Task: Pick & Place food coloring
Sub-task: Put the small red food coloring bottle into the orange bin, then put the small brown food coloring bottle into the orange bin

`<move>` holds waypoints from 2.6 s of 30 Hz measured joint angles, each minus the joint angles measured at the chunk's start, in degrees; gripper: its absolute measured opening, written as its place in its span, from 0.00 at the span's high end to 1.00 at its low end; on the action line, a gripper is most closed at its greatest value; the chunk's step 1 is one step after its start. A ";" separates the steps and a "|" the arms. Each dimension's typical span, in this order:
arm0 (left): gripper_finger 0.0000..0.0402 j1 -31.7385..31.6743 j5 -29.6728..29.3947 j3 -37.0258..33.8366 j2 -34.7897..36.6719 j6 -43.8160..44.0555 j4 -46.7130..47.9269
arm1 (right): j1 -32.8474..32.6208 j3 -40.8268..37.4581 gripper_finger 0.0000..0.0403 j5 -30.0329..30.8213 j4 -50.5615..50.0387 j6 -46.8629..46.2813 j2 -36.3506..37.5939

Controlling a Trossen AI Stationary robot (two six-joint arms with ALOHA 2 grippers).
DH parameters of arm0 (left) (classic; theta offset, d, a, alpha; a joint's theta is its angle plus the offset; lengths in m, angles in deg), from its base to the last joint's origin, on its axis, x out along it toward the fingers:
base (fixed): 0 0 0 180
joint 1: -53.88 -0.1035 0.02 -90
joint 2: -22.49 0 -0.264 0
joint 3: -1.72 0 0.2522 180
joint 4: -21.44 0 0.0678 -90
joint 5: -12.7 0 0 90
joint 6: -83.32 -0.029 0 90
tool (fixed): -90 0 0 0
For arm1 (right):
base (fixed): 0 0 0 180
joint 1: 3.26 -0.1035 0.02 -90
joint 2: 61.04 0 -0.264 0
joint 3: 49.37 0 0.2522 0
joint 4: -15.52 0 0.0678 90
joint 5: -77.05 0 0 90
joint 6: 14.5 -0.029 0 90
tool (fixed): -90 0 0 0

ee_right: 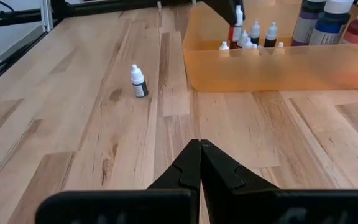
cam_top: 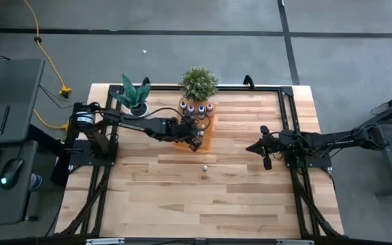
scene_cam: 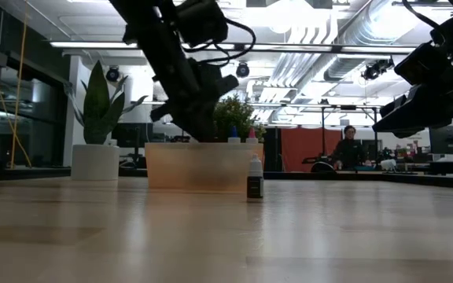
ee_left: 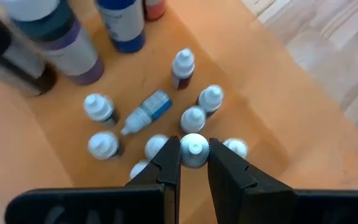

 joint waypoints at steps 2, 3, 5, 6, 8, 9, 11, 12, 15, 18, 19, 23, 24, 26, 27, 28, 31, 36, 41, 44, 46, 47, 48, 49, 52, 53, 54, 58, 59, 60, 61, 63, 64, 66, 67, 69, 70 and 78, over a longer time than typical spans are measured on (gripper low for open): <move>0.89 0.00 0.08 0.10 -0.83 -0.05 -0.46 | 0.00 0.00 1.00 0.02 -0.04 0.01 0.01; 0.89 0.00 0.09 -0.05 -1.04 -0.17 -0.10 | -0.02 0.00 1.00 0.00 -0.14 0.00 0.01; 0.89 0.00 0.07 0.03 -1.45 -0.23 -0.83 | 0.00 0.00 1.00 -0.02 -0.15 0.00 0.01; 0.89 0.00 0.05 0.06 -1.64 -0.38 -0.80 | 0.00 0.00 1.00 -0.01 -0.15 0.00 0.01; 0.89 0.00 0.09 0.05 -1.89 -0.59 -0.64 | 0.00 0.00 1.00 -0.03 -0.15 0.00 0.01; 0.89 0.00 0.09 0.05 -1.91 -0.59 -0.39 | -0.02 0.00 1.00 -0.01 -0.15 0.00 0.01; 0.89 0.00 0.09 0.06 -1.88 -0.59 -0.27 | 0.00 0.00 1.00 -0.03 -0.15 0.00 0.04; 0.89 0.00 0.09 0.04 -1.94 -0.59 -0.12 | -0.01 0.00 1.00 -0.02 -0.15 0.00 0.01; 0.89 0.00 0.33 0.03 -2.75 -0.61 0.20 | 0.00 0.00 1.00 -0.03 -0.22 0.00 0.01; 0.89 0.00 0.32 0.08 -3.54 -1.16 -0.61 | 0.00 0.00 1.00 -0.05 -0.24 0.00 0.04; 0.89 0.00 0.33 0.07 -3.67 -1.79 -0.40 | -0.01 0.00 1.00 -0.05 -0.24 0.00 0.01; 0.88 0.00 0.27 0.05 -3.66 -2.16 -0.72 | -0.02 0.00 1.00 -0.15 -0.39 0.00 -0.03; 0.87 0.00 0.27 0.06 -3.65 -2.14 -0.63 | -0.01 0.00 1.00 -0.14 -0.41 0.00 -0.03; 0.86 0.00 0.28 0.06 -3.65 -2.14 -0.64 | -0.02 0.00 1.00 -0.14 -0.39 0.00 -0.03; 0.85 0.00 0.28 0.06 -3.63 -2.14 -0.63 | 0.00 0.00 1.00 -0.14 -0.42 0.00 -0.03; 0.85 0.00 0.31 0.06 -3.63 -2.14 -0.64 | -0.02 0.00 1.00 -0.14 -0.42 0.00 -0.03; 0.83 0.00 0.31 0.06 -3.85 -2.14 -0.78 | 0.00 0.00 1.00 -0.12 -0.42 0.00 -0.03; 0.82 0.00 0.31 0.06 -4.00 -2.14 -0.74 | 0.00 0.00 1.00 -0.12 -0.42 0.00 -0.03; 0.82 0.00 0.29 0.04 -4.00 -2.14 -0.69 | -0.02 0.00 1.00 -0.09 -0.42 0.00 -0.03; 0.82 0.00 0.31 0.04 -4.00 -2.14 -0.74 | -0.01 0.00 1.00 -0.08 -0.43 0.00 -0.03; 0.82 0.00 0.33 0.04 -4.00 -2.72 -0.71 | -0.01 0.00 1.00 -0.07 -0.43 0.00 -0.03; 0.82 0.00 0.43 0.04 -4.00 -3.28 -0.77 | -0.02 0.00 1.00 -0.07 -0.43 0.00 -0.03; 0.82 0.00 0.50 0.05 -4.00 -3.67 -0.82 | -0.02 0.00 1.00 -0.07 -0.44 0.00 -0.03; 0.82 0.00 0.51 0.06 -4.00 -3.88 -0.82 | 0.00 0.00 1.00 -0.07 -0.44 0.00 -0.03; 0.82 0.00 0.51 0.04 -4.00 -4.18 -1.03 | 0.00 0.00 1.00 -0.07 -0.44 0.00 -0.03; 0.82 0.00 0.53 0.04 -4.00 -4.24 -1.12 | -0.02 0.00 1.00 -0.07 -0.44 0.00 -0.03; 0.82 0.00 0.62 0.06 -4.00 -4.28 -1.24 | -0.01 0.00 1.00 -0.07 -0.44 0.00 -0.03; 0.82 -0.02 1.41 0.04 -4.00 -4.72 -1.47 | 0.00 0.00 1.00 -0.07 -0.44 0.00 -0.03; 0.82 -0.02 1.41 0.04 -4.00 -4.72 -1.46 | -0.02 0.00 1.00 -0.07 -0.44 0.00 -0.03; 0.82 -0.02 1.41 0.05 -4.00 -4.72 -1.48 | 0.00 0.00 1.00 -0.05 -0.44 0.00 -0.03; 0.82 -0.02 1.41 0.04 -4.00 -4.72 -1.48 | -0.02 0.00 1.00 -0.07 -0.46 0.00 -0.03; 0.81 -0.02 1.40 0.04 -4.00 -4.72 -1.48 | 0.00 0.00 1.00 -0.07 -0.46 0.00 -0.03; 0.81 -0.02 1.38 0.04 -4.00 -4.73 -1.48 | -0.02 0.00 1.00 -0.07 -0.46 0.00 -0.03; 0.78 -0.02 1.38 0.04 -4.00 -5.00 -1.48 | 0.00 0.00 1.00 -0.07 -0.45 0.00 -0.03; 0.76 -0.02 1.38 0.04 -4.00 -5.05 -1.53 | -0.02 0.00 1.00 -0.07 -0.46 0.00 -0.03; 0.71 -0.02 1.38 0.04 -4.00 -5.13 -1.82 | -0.02 0.00 1.00 -0.07 -0.46 0.00 -0.03; 0.69 -0.02 1.38 0.04 -4.00 -5.13 -1.86 | -0.02 0.00 1.00 -0.07 -0.46 0.00 -0.03; 0.57 -0.02 1.34 0.04 -4.00 -6.51 -2.32 | -0.02 0.00 1.00 -0.07 -0.46 0.00 -0.03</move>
